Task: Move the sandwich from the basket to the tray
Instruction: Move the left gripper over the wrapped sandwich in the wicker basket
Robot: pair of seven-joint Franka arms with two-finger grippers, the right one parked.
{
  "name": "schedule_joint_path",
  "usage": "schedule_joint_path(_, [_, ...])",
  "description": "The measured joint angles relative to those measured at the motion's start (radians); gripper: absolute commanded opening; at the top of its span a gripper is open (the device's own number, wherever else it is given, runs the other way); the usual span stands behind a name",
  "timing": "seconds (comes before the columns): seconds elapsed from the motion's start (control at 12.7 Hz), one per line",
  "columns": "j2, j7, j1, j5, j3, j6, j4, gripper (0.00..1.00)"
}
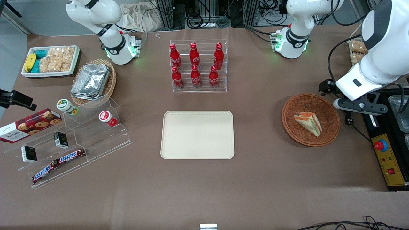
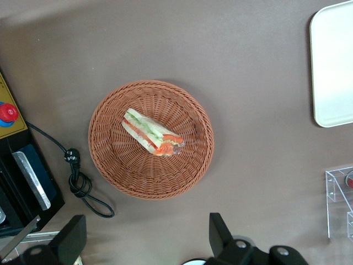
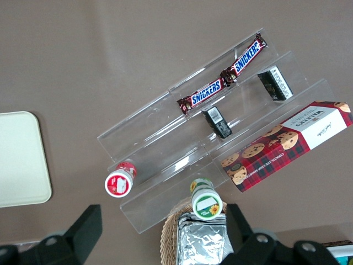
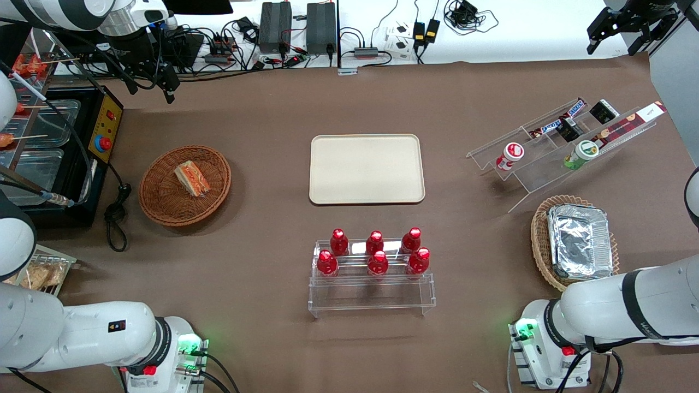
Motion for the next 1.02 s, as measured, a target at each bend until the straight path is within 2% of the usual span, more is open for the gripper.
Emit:
schedule_joint_path(0.31, [0.006,-0.007,0.000,0.002,0.001,-0.009,0.000,1.00])
schedule_joint_path(0.55, [0.016,-0.103,0.025,0.003,0.019,-0.020,-0.045,1.00])
schedule_joint_path(0.79, [-0.018,-0.218,0.051,-0.005,0.025,0.094,-0.163,1.00])
schedule_joint_path(1.02, [-0.049,-0.460,0.052,-0.010,0.025,0.261,-0.316,1.00])
